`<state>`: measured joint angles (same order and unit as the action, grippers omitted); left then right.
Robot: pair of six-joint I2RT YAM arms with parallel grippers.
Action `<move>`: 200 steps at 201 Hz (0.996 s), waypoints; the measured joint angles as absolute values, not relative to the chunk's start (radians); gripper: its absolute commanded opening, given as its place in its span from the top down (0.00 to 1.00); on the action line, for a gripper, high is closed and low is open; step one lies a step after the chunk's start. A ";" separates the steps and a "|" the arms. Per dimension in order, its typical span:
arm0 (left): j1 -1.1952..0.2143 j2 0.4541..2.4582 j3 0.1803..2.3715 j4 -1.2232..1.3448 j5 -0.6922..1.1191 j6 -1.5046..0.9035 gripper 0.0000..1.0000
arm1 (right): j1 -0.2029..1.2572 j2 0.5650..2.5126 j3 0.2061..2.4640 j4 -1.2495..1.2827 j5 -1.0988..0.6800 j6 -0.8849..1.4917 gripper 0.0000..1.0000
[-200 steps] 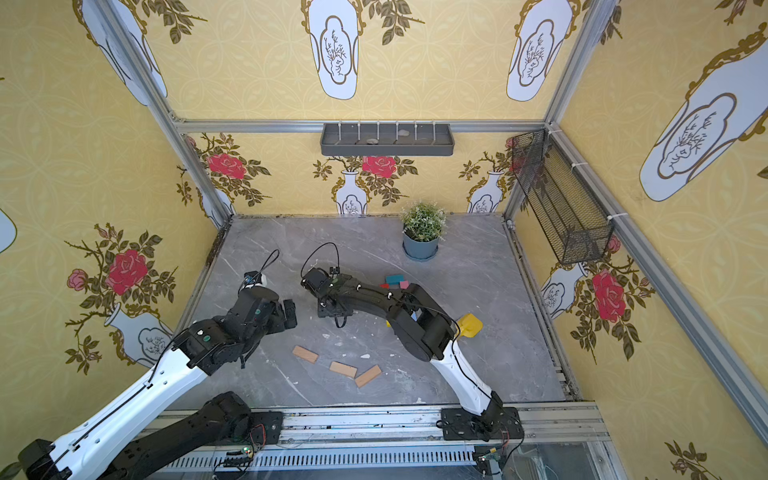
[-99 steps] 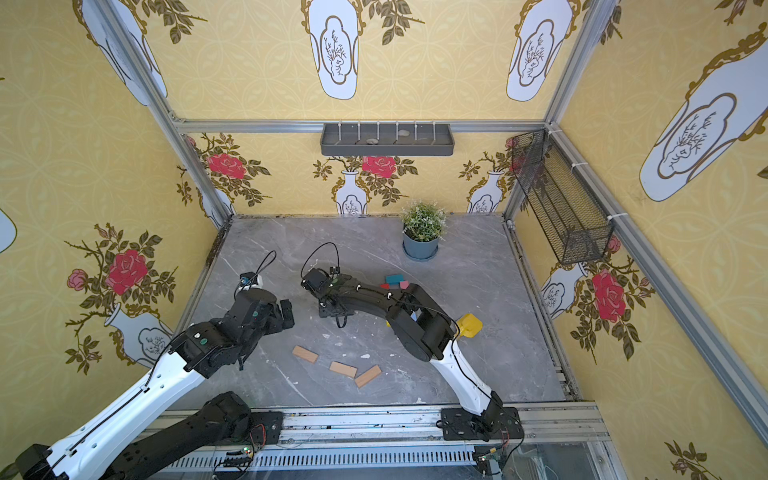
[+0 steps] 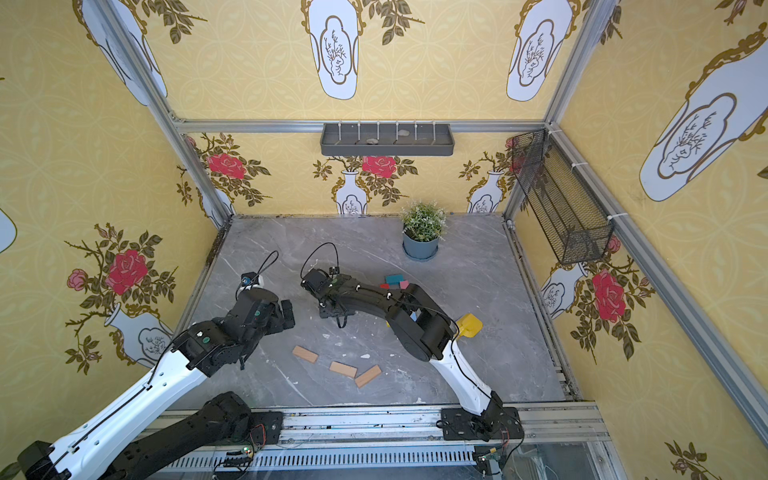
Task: Assemble the number 8 with building blocks
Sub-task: Assemble the building block at the center of the board.
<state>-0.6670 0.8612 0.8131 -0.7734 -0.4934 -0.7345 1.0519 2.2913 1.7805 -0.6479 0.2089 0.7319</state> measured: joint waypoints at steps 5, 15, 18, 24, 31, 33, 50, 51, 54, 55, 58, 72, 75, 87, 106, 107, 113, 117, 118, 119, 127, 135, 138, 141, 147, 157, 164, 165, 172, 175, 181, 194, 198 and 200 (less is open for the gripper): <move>-0.667 0.862 0.812 -0.773 -0.494 -0.735 0.00 | 1.052 2.291 1.781 -0.648 0.208 0.732 0.50; -0.667 0.863 0.811 -0.774 -0.494 -0.735 0.00 | 1.052 2.291 1.781 -0.648 0.208 0.731 0.50; -0.667 0.863 0.811 -0.774 -0.494 -0.735 0.00 | 1.052 2.291 1.781 -0.647 0.207 0.730 0.50; -0.667 0.864 0.810 -0.773 -0.494 -0.735 0.00 | 1.052 2.291 1.781 -0.647 0.207 0.728 0.50; -0.667 0.864 0.810 -0.774 -0.494 -0.735 0.00 | 1.052 2.292 1.782 -0.647 0.207 0.728 0.50; -0.667 0.864 0.810 -0.774 -0.494 -0.735 0.00 | 1.052 2.292 1.782 -0.647 0.206 0.728 0.50; -0.667 0.863 0.810 -0.773 -0.494 -0.735 0.00 | 1.052 2.294 1.786 -0.648 0.206 0.727 0.50; -0.667 0.863 0.810 -0.774 -0.494 -0.735 0.00 | 1.052 2.294 1.787 -0.648 0.206 0.727 0.50; -0.667 0.863 0.810 -0.774 -0.494 -0.735 0.00 | 1.052 2.294 1.787 -0.648 0.206 0.727 0.50; -0.667 0.863 0.810 -0.774 -0.494 -0.735 0.00 | 1.052 2.294 1.788 -0.648 0.206 0.727 0.50; -0.667 0.863 0.810 -0.774 -0.494 -0.735 0.00 | 1.052 2.295 1.789 -0.649 0.206 0.727 0.50; -0.667 0.863 0.809 -0.773 -0.494 -0.735 0.00 | 1.052 2.297 1.793 -0.653 0.205 0.723 0.50; -0.667 0.863 0.809 -0.773 -0.494 -0.735 0.00 | 1.052 2.298 1.794 -0.654 0.205 0.724 0.50; -0.666 0.863 0.809 -0.774 -0.494 -0.735 0.00 | 1.052 2.299 1.797 -0.656 0.205 0.723 0.50; -0.666 0.864 0.808 -0.773 -0.495 -0.734 0.00 | 1.052 2.302 1.802 -0.660 0.205 0.723 0.50; -0.666 0.864 0.808 -0.773 -0.496 -0.734 0.00 | 1.052 2.302 1.802 -0.660 0.205 0.723 0.50; -0.666 0.865 0.807 -0.773 -0.496 -0.734 0.00 | 1.052 2.302 1.803 -0.661 0.205 0.723 0.50; -0.666 0.865 0.807 -0.773 -0.497 -0.734 0.00 | 1.052 2.303 1.804 -0.662 0.205 0.723 0.50; -0.666 0.866 0.807 -0.773 -0.497 -0.734 0.00 | 1.052 2.303 1.804 -0.662 0.205 0.723 0.50; -0.666 0.866 0.807 -0.773 -0.497 -0.734 0.00 | 1.052 2.303 1.805 -0.662 0.205 0.723 0.50; -0.666 0.867 0.807 -0.774 -0.497 -0.734 0.00 | 1.052 2.304 1.806 -0.664 0.205 0.723 0.50; -0.666 0.867 0.807 -0.773 -0.497 -0.734 0.00 | 1.052 2.304 1.807 -0.665 0.205 0.723 0.49; -0.666 0.867 0.807 -0.773 -0.497 -0.734 0.00 | 1.052 2.304 1.807 -0.665 0.204 0.723 0.49; -0.666 0.867 0.807 -0.773 -0.497 -0.734 0.00 | 1.052 2.304 1.808 -0.666 0.204 0.723 0.50; -0.666 0.867 0.807 -0.772 -0.497 -0.734 0.00 | 1.052 2.304 1.809 -0.667 0.203 0.723 0.50; -0.666 0.868 0.807 -0.772 -0.497 -0.734 0.00 | 1.052 2.304 1.809 -0.667 0.202 0.723 0.50; -0.666 0.869 0.807 -0.772 -0.497 -0.734 0.00 | 1.052 2.304 1.809 -0.667 0.202 0.723 0.49; -0.666 0.869 0.807 -0.772 -0.497 -0.734 0.00 | 1.052 2.304 1.809 -0.667 0.202 0.723 0.50; -0.666 0.869 0.807 -0.771 -0.497 -0.734 0.00 | 1.052 2.304 1.809 -0.667 0.202 0.723 0.50; -0.666 0.869 0.807 -0.771 -0.497 -0.734 0.00 | 1.052 2.304 1.809 -0.667 0.202 0.723 0.50; -0.666 0.869 0.807 -0.771 -0.497 -0.734 0.00 | 1.052 2.304 1.809 -0.667 0.202 0.723 0.49; -0.666 0.869 0.807 -0.771 -0.497 -0.734 0.00 | 1.052 2.303 1.809 -0.668 0.202 0.724 0.49; -0.666 0.869 0.807 -0.771 -0.497 -0.734 0.00 | 1.052 2.302 1.809 -0.668 0.202 0.724 0.50; -0.666 0.869 0.807 -0.771 -0.497 -0.734 0.00 | 1.052 2.302 1.809 -0.668 0.202 0.724 0.50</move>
